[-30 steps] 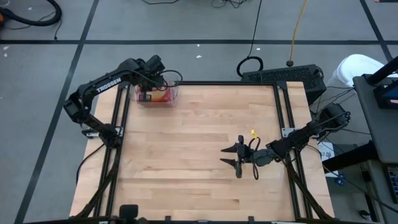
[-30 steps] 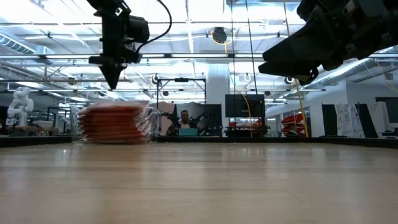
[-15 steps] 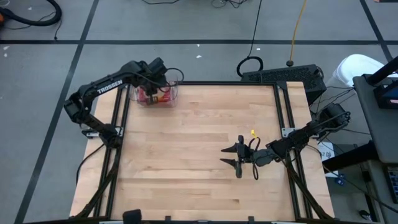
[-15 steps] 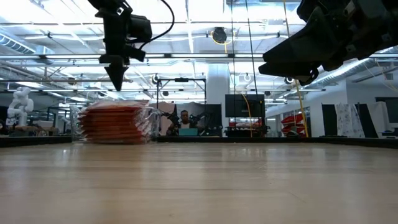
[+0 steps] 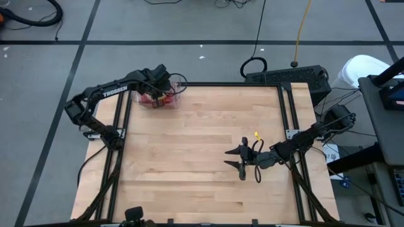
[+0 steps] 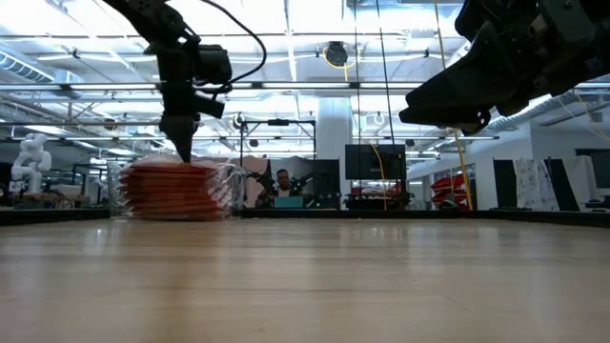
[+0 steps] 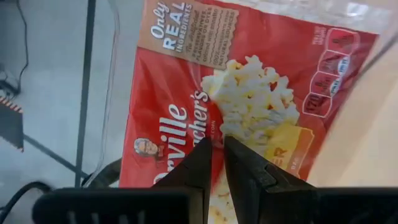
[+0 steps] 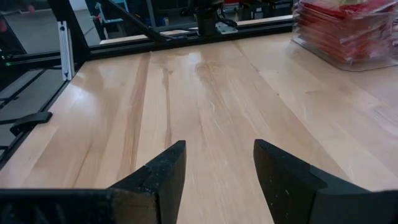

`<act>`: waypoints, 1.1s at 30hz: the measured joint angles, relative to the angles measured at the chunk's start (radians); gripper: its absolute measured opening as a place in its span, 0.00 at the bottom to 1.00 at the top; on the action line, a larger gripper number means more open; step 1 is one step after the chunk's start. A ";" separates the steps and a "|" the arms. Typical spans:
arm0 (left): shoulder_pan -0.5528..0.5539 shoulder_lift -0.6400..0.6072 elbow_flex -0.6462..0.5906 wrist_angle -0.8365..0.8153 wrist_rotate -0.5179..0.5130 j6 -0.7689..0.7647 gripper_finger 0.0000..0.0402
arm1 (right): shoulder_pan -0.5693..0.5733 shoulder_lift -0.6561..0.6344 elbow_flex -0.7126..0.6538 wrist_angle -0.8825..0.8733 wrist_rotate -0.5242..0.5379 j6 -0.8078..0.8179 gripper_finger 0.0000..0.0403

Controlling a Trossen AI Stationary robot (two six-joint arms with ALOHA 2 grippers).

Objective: Sort popcorn bags into baskets
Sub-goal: Put the red popcorn bag into the transparent bin

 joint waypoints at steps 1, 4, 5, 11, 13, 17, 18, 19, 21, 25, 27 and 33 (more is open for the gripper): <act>0.006 0.000 -0.012 0.007 -0.007 0.002 0.13 | 0.000 0.000 0.000 0.000 0.000 0.000 0.45; 0.022 -0.004 -0.048 0.023 -0.022 0.023 0.13 | 0.000 0.000 0.000 0.000 0.000 -0.009 0.45; 0.023 -0.004 -0.058 0.031 -0.023 0.029 0.13 | 0.000 0.000 0.000 0.000 0.000 -0.015 0.45; 0.023 -0.004 -0.094 0.111 -0.005 0.018 0.13 | 0.000 0.000 0.000 0.000 0.000 -0.035 0.45; 0.013 -0.002 -0.094 0.134 0.004 0.013 0.13 | 0.000 0.000 0.000 0.000 0.000 -0.035 0.45; -0.008 -0.002 -0.092 0.141 -0.011 0.025 0.13 | 0.000 0.000 0.000 0.000 0.000 -0.035 0.45; -0.013 -0.008 -0.092 0.141 -0.033 0.016 0.13 | 0.000 0.000 0.000 0.000 0.000 -0.034 0.45; -0.018 -0.014 -0.093 0.141 -0.060 0.007 0.13 | 0.000 0.000 0.000 0.000 0.000 -0.033 0.45; -0.031 -0.028 -0.095 0.137 -0.116 -0.003 0.13 | 0.000 0.000 0.000 -0.005 0.000 -0.032 0.45; -0.045 -0.084 -0.096 0.127 -0.172 -0.005 0.13 | 0.000 0.000 0.000 -0.007 0.001 -0.034 0.45; -0.056 -0.111 -0.096 0.129 -0.175 -0.023 0.13 | 0.000 0.000 0.000 -0.007 0.003 -0.035 0.45; -0.109 -0.205 -0.094 0.105 -0.152 -0.159 0.13 | -0.001 0.000 0.000 -0.021 0.004 -0.036 0.45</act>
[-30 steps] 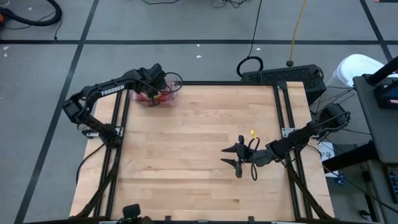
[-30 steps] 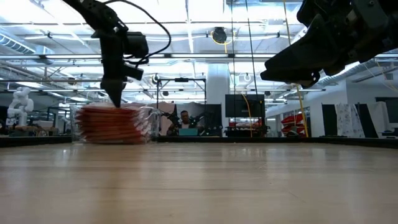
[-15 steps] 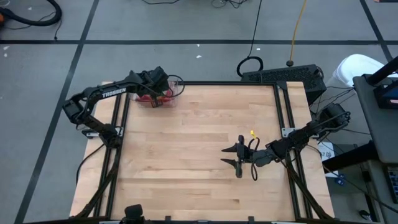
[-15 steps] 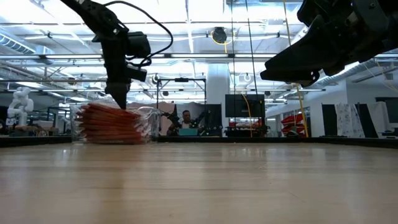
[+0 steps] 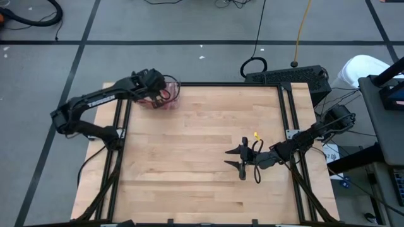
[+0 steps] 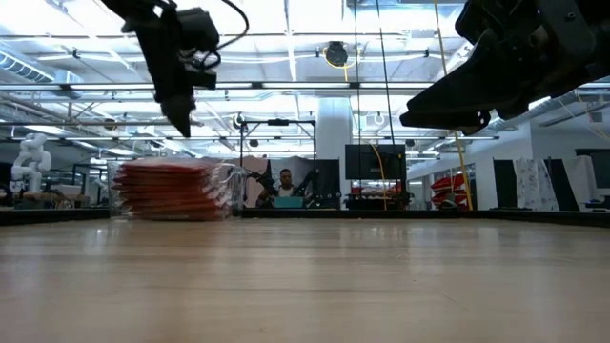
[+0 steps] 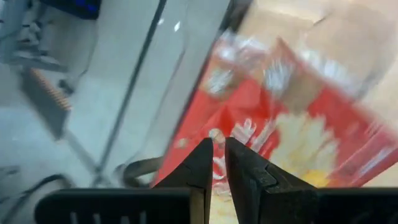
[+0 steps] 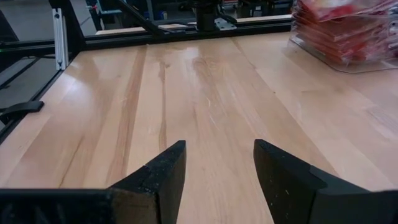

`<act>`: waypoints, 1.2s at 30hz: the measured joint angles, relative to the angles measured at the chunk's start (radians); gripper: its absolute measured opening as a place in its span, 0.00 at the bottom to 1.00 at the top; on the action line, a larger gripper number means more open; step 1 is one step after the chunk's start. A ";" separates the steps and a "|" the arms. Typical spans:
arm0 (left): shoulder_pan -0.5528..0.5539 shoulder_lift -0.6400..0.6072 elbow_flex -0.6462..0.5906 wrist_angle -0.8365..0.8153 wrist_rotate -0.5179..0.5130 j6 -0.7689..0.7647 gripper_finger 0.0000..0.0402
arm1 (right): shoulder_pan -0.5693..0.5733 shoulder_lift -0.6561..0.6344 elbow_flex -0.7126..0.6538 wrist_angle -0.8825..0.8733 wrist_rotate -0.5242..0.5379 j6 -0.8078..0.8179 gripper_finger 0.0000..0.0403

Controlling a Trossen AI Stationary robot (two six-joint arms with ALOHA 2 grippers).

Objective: Sort popcorn bags into baskets
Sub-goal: Put the red popcorn bag into the transparent bin

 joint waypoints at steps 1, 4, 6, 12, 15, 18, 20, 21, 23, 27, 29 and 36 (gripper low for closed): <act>-0.013 -0.018 0.000 -0.002 0.026 -0.034 0.13 | 0.000 0.000 0.000 0.000 0.000 0.002 0.45; -0.058 -0.076 0.000 0.002 0.137 -0.154 0.13 | 0.000 0.000 0.000 0.000 0.000 0.002 0.45; -0.101 -0.114 -0.005 0.011 0.177 -0.211 0.13 | 0.000 0.000 0.000 -0.001 0.000 0.002 0.45; -0.262 -0.222 -0.080 0.089 0.185 -0.280 0.13 | 0.000 0.000 0.000 0.000 0.000 0.005 0.45; -0.339 -0.273 -0.147 0.100 0.183 -0.386 0.13 | 0.000 0.000 0.000 -0.001 0.000 0.013 0.45; -0.413 -0.298 -0.235 0.116 0.183 -0.511 0.13 | 0.000 0.000 0.000 -0.001 0.000 0.013 0.45; -0.452 -0.302 -0.295 0.118 0.182 -0.624 0.13 | 0.000 0.000 0.000 0.000 0.000 0.012 0.45; -0.473 -0.301 -0.323 0.123 0.179 -0.688 0.13 | 0.000 0.000 0.000 -0.001 0.000 0.012 0.45; -0.519 -0.299 -0.386 0.131 0.177 -0.801 0.13 | -0.001 0.000 0.000 0.000 0.000 0.017 0.45; -0.623 -0.271 -0.502 0.195 0.177 -1.015 0.13 | -0.001 0.000 0.000 -0.002 0.000 0.023 0.45; -0.671 -0.245 -0.544 0.222 0.165 -1.117 0.13 | -0.001 0.000 0.000 -0.004 0.000 0.027 0.45; -0.761 -0.138 -0.638 0.394 0.138 -1.290 0.13 | -0.001 0.000 0.000 -0.008 0.000 0.027 0.45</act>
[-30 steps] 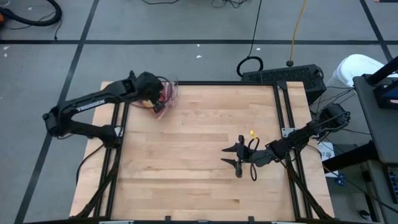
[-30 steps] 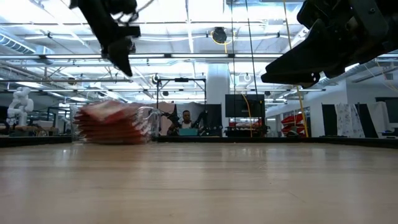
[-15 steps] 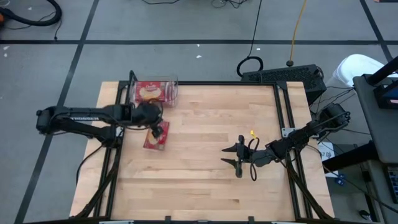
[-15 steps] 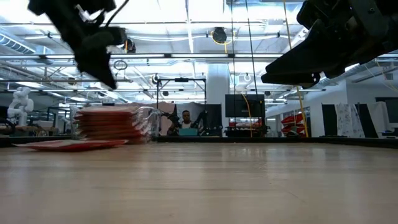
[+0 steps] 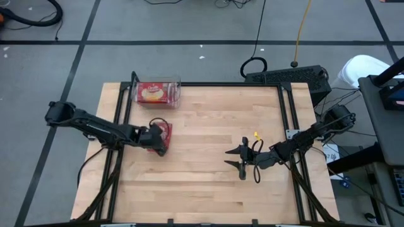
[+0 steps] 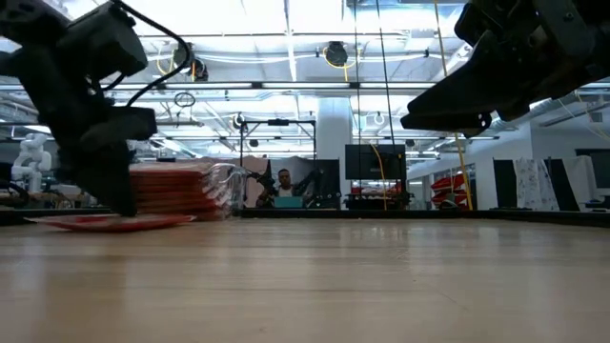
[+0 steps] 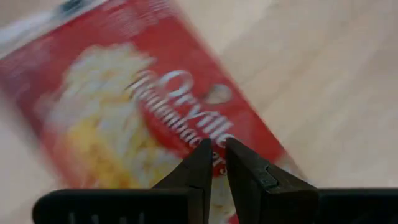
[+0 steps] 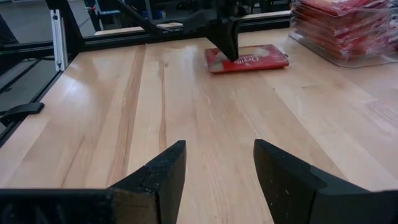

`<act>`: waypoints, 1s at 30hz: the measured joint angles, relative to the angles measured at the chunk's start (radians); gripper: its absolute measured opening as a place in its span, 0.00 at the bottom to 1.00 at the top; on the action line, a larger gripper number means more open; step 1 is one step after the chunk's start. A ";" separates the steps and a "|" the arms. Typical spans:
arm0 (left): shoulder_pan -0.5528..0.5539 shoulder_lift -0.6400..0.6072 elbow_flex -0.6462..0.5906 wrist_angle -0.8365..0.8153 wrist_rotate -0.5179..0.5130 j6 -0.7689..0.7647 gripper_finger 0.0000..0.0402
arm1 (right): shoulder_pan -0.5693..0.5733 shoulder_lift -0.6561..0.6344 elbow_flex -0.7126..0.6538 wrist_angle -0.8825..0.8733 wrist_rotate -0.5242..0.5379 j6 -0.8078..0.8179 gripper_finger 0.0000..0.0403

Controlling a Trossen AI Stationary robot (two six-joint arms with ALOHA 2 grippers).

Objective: Sort popcorn bags into baskets
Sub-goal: Put the red popcorn bag into the transparent bin

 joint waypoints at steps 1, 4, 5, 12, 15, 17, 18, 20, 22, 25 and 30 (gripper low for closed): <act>-0.005 0.016 -0.004 0.061 -0.002 0.014 0.13 | 0.000 0.000 0.000 0.000 0.000 0.000 0.45; -0.010 0.069 -0.007 0.291 -0.034 0.122 0.13 | 0.000 0.000 0.000 0.000 0.000 0.000 0.45; -0.008 0.086 -0.007 0.375 -0.034 0.170 0.13 | 0.000 0.000 0.000 -0.001 0.000 -0.001 0.45; -0.003 0.095 0.066 0.542 0.043 0.501 0.13 | 0.001 0.000 0.000 -0.010 -0.002 0.028 0.45; 0.026 0.082 0.154 0.298 0.041 0.641 0.13 | 0.002 0.000 0.000 -0.028 -0.004 0.054 0.45; 0.053 0.089 0.223 0.118 0.043 0.726 0.15 | 0.002 0.010 0.000 -0.030 -0.004 0.066 0.45; 0.065 0.105 0.258 0.053 0.045 0.768 0.16 | 0.002 0.019 0.000 -0.031 -0.004 0.068 0.45; 0.084 0.150 0.325 -0.016 0.059 0.867 0.22 | 0.002 0.037 0.000 -0.030 -0.004 0.071 0.45; 0.098 0.194 0.376 -0.091 0.068 0.971 0.30 | 0.000 0.066 0.000 -0.017 -0.003 0.077 0.45; 0.134 0.293 0.433 -0.129 0.068 1.109 0.44 | -0.001 0.105 0.000 -0.004 0.014 0.091 0.45; 0.198 0.446 0.501 -0.181 0.173 1.212 0.65 | 0.001 0.155 0.000 0.026 -0.004 0.118 0.45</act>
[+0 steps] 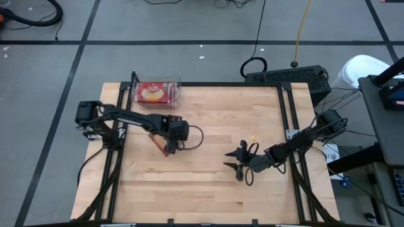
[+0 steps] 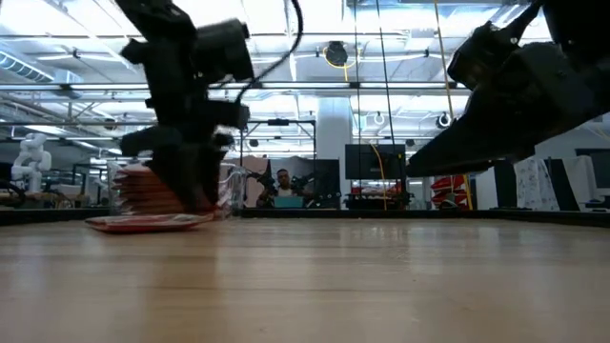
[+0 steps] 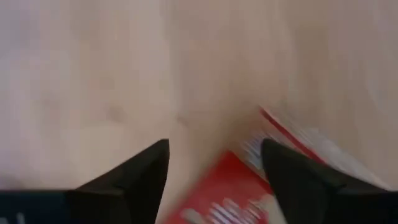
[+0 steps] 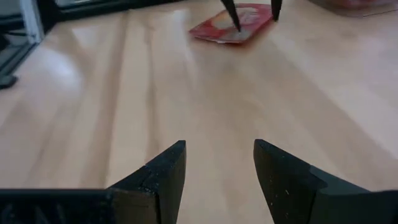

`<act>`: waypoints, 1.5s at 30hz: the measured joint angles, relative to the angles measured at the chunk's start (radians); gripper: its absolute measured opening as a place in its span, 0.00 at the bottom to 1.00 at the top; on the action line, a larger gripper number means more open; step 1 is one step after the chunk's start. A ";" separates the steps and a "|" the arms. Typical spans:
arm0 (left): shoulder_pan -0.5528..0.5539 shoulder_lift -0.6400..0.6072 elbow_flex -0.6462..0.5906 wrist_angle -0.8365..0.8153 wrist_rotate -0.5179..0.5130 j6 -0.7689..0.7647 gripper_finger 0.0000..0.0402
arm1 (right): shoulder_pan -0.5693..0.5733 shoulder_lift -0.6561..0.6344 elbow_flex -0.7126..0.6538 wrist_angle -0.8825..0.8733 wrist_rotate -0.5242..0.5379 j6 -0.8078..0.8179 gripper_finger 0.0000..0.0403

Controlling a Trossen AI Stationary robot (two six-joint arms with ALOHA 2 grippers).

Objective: Sort popcorn bags into baskets
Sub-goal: Put the red popcorn bag into the transparent bin

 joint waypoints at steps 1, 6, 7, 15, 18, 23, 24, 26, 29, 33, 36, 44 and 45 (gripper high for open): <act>0.010 0.024 0.015 -0.026 0.042 0.009 0.66 | 0.001 0.005 0.002 0.006 -0.012 0.002 0.45; 0.063 0.110 0.076 -0.136 0.225 0.019 0.65 | 0.006 0.021 0.001 0.036 -0.056 -0.026 0.45; 0.070 0.125 0.080 -0.141 0.221 0.029 0.63 | 0.007 0.022 0.000 0.037 -0.056 -0.034 0.45; 0.084 0.173 0.085 -0.160 0.243 0.188 0.21 | 0.007 0.021 0.000 0.053 -0.054 -0.068 0.45; 0.080 0.165 0.112 -0.178 0.244 0.159 0.04 | 0.007 0.021 0.000 0.059 -0.054 -0.067 0.45; 0.049 0.104 0.188 -0.236 0.111 0.085 0.02 | 0.007 0.021 0.000 0.083 -0.052 -0.014 0.45; 0.039 0.085 0.208 -0.242 0.077 0.071 0.01 | 0.007 0.021 0.000 0.089 -0.043 0.013 0.45; 0.016 0.039 0.236 -0.241 0.012 0.033 0.01 | 0.008 0.021 0.001 0.095 0.023 0.082 0.45; -0.030 -0.034 0.272 -0.210 -0.096 -0.027 0.01 | 0.009 0.021 0.008 0.095 0.103 0.130 0.45; -0.092 -0.136 0.273 -0.052 -0.224 -0.110 0.01 | 0.014 0.022 0.084 0.099 0.160 0.012 0.45; -0.137 -0.175 0.268 0.072 -0.285 -0.162 0.01 | 0.007 0.021 0.187 0.093 0.169 -0.145 0.45; -0.267 -0.161 0.267 0.236 -0.479 -0.265 0.00 | -0.001 0.020 0.333 0.058 0.438 -0.310 0.45; -0.283 -0.157 0.267 0.237 -0.506 -0.289 0.00 | -0.001 0.020 0.332 0.054 0.442 -0.313 0.45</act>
